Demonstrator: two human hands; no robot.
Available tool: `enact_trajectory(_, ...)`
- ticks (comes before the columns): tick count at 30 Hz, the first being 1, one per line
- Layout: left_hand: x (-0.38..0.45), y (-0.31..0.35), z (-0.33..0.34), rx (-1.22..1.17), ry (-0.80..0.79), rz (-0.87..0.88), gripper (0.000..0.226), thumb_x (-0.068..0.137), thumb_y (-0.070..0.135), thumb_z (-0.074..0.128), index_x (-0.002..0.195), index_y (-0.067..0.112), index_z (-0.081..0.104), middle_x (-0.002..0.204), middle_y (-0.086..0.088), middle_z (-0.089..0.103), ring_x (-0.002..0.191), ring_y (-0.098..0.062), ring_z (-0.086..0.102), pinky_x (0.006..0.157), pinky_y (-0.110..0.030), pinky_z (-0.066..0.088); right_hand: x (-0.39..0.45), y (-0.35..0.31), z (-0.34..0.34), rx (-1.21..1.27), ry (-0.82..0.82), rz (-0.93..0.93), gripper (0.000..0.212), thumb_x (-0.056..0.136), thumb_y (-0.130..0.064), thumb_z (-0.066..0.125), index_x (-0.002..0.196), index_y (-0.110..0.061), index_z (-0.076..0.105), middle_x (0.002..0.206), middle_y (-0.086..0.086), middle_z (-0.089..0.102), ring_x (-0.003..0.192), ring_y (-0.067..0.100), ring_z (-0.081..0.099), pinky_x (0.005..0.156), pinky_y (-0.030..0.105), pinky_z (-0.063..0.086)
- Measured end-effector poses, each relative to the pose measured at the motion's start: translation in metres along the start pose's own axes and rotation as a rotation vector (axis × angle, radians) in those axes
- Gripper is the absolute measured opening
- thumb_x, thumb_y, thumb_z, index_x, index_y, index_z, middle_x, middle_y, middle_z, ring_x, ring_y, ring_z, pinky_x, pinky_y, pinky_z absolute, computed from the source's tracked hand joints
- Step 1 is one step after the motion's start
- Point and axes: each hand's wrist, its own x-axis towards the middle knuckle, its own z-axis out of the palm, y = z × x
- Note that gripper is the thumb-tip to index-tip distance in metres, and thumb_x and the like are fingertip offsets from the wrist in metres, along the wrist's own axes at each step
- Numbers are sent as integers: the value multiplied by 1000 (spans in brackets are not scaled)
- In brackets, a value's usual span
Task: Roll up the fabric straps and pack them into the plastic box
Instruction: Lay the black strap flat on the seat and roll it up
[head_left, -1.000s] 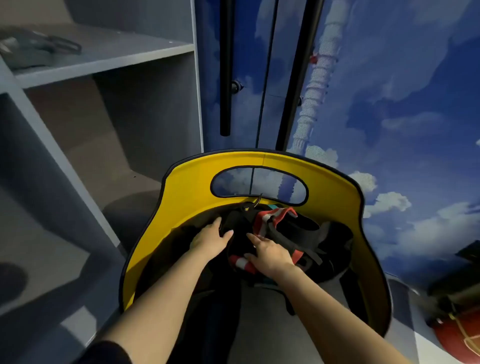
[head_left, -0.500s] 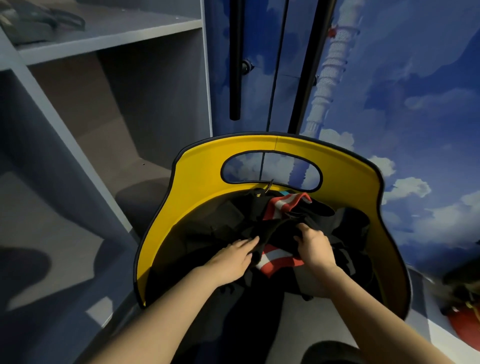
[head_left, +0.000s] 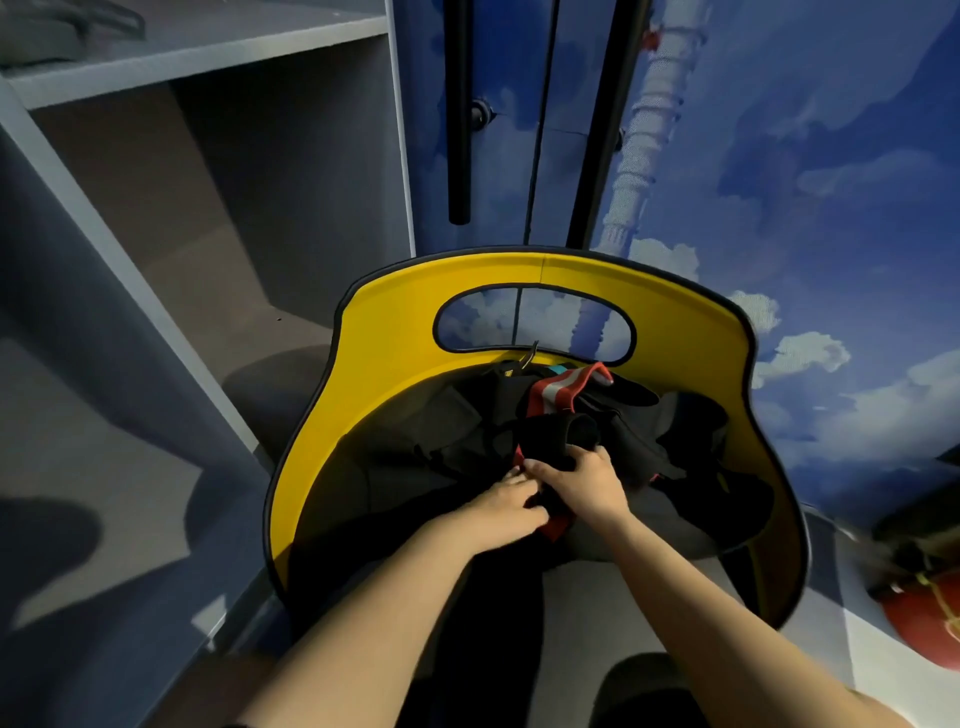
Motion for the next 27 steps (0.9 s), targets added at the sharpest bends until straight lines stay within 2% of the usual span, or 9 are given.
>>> enact_trajectory(4,-9,-26,-27,-102,384,107,34,90,9,49,120,17,64,134,2,54,131,-11,42,105,-13,24,2,-6,15,9,-1,-53,32,82,-34,68,107,-15,70,112,11,62,104,27,60,84,33,49)
enact_trajectory(6,-9,-44,-44,59,632,121,34,87,5,52,114,19,66,133,1,53,136,-14,35,111,-19,22,1,-6,17,-91,56,-100,28,85,-25,65,107,-9,68,114,12,58,103,32,58,81,35,47)
enact_trajectory(7,-7,-53,-53,194,695,64,38,87,6,53,121,21,60,140,0,46,141,-17,26,115,-26,19,1,-5,16,-130,77,-127,26,86,-22,63,106,-7,68,115,11,57,102,33,58,79,35,47)
enact_trajectory(9,-4,-67,-68,421,604,-166,55,90,18,53,142,24,36,154,-3,22,146,-24,8,118,-37,12,1,-1,12,-214,97,-174,24,86,-17,61,105,-3,66,116,11,56,101,35,58,75,37,47)
enact_trajectory(11,-5,-75,-74,472,416,-334,63,94,27,49,149,22,18,158,-3,12,146,-27,5,117,-41,16,3,5,6,-273,111,-198,23,86,-13,60,106,-2,65,118,12,57,102,38,58,75,39,47)
enact_trajectory(16,-13,-80,-55,496,351,-407,45,97,14,41,141,24,40,140,-5,48,126,-24,46,98,-34,47,7,25,-13,-344,148,-152,22,85,0,51,103,1,63,114,19,59,99,40,57,74,42,47)
enact_trajectory(23,-23,-68,-36,742,273,-319,34,95,22,46,127,23,56,117,-5,64,107,-24,61,81,-30,51,5,40,-36,-445,207,-65,21,86,5,46,101,4,61,111,22,57,99,41,56,69,35,38)
enact_trajectory(25,-25,-62,-34,761,218,-272,32,94,34,48,120,20,62,109,-4,67,101,-22,63,76,-29,51,2,39,-40,-430,225,-10,23,87,1,48,106,1,61,117,18,55,105,40,54,75,37,42)
enact_trajectory(27,-26,-55,-36,707,199,-239,49,91,57,42,103,16,68,98,-4,68,93,-22,64,71,-30,49,1,36,-42,-384,194,19,26,87,-6,50,110,-5,62,121,13,52,111,38,52,78,37,44)
